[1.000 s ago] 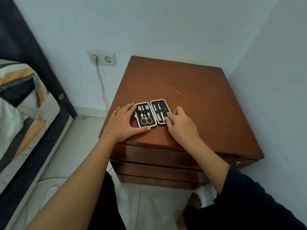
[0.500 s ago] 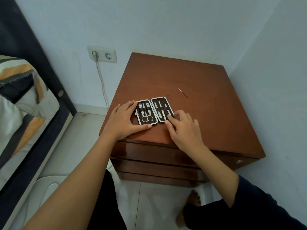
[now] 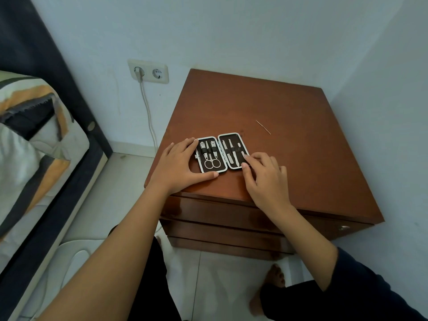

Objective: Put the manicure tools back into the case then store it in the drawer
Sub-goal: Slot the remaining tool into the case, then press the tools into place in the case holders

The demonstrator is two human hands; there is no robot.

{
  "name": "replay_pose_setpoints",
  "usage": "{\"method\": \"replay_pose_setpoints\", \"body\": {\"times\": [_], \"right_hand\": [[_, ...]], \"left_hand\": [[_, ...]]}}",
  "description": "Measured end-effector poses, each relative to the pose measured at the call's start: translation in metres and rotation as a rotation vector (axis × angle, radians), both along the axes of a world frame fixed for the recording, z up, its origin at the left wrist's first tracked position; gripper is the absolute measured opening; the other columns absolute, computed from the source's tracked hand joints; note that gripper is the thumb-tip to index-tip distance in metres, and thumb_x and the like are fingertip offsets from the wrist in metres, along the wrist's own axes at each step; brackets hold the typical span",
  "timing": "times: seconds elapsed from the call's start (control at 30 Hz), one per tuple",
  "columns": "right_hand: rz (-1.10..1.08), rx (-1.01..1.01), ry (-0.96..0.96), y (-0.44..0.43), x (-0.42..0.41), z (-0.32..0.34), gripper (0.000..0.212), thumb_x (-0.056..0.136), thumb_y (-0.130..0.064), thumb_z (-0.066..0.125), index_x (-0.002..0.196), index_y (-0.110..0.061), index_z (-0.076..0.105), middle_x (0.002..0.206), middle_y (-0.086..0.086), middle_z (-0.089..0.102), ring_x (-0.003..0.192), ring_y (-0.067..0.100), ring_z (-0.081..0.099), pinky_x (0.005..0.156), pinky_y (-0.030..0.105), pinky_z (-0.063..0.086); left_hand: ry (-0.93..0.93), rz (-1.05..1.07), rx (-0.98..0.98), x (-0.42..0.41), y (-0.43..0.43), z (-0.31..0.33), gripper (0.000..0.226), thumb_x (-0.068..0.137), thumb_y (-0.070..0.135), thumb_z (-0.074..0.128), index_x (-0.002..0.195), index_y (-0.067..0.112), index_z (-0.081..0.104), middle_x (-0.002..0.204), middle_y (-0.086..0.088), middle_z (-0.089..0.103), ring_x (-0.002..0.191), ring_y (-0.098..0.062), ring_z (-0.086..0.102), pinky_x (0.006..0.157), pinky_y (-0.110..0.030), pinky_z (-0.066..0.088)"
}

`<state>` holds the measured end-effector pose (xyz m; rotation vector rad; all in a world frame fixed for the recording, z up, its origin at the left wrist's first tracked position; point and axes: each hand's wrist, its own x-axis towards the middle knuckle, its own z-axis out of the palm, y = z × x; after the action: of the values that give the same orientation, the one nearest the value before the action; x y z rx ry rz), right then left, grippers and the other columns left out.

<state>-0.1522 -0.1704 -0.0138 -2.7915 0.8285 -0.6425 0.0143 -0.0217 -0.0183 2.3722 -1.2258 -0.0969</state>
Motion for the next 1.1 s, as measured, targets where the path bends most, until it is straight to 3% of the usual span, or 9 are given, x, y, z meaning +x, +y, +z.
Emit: {"method": "replay_pose_setpoints", "body": {"times": [0.37,0.53,0.7,0.9,1.1], "right_hand": [[-0.002,-0.022,0.056,-0.002,0.005,0.000,0.036,0.095,-0.038,0.037,0.120,-0.024,0.059,0.119,-0.003,0.053,0.105,0.017,0.049,0.078,0.034,0.028],[-0.194,0.390,-0.278,-0.044,0.025,0.017,0.026,0.094,-0.033,0.044,0.110,-0.023,0.061,0.114,-0.002,0.051,0.110,0.019,0.051,0.089,0.036,0.030],[-0.384,0.427,-0.075,-0.100,0.052,0.021,0.027,0.089,-0.037,0.052,0.110,-0.022,0.061,0.123,0.006,0.051,0.119,0.027,0.044,0.100,0.044,0.030],[-0.455,0.391,-0.053,-0.112,0.069,0.021,0.017,0.088,-0.037,0.057,0.090,-0.024,0.067,0.118,0.005,0.057,0.116,0.027,0.046,0.096,0.044,0.031],[-0.444,0.320,0.098,-0.098,0.068,0.019,0.031,0.096,-0.032,0.042,0.107,-0.012,0.062,0.122,0.011,0.051,0.117,0.030,0.043,0.096,0.043,0.033]], "left_hand": [[-0.001,0.004,0.012,-0.001,-0.001,0.003,0.107,0.062,0.084,0.045,0.147,0.022,0.024,0.154,0.005,0.025,0.141,-0.011,0.020,0.115,-0.032,0.003],[-0.001,-0.005,0.007,0.000,0.001,0.002,0.110,0.060,0.087,0.042,0.148,0.023,0.023,0.155,0.006,0.024,0.141,-0.009,0.019,0.117,-0.032,0.003],[-0.007,-0.004,0.009,0.000,0.000,0.002,0.111,0.059,0.088,0.040,0.148,0.024,0.021,0.155,0.008,0.022,0.141,-0.007,0.017,0.116,-0.030,0.001],[-0.013,0.000,0.012,0.000,0.000,0.001,0.111,0.058,0.089,0.039,0.148,0.026,0.021,0.154,0.009,0.023,0.140,-0.006,0.017,0.115,-0.029,0.001],[-0.002,0.001,0.010,0.000,0.000,0.003,0.112,0.057,0.089,0.038,0.147,0.025,0.023,0.154,0.008,0.024,0.140,-0.008,0.019,0.115,-0.031,0.002]]}}
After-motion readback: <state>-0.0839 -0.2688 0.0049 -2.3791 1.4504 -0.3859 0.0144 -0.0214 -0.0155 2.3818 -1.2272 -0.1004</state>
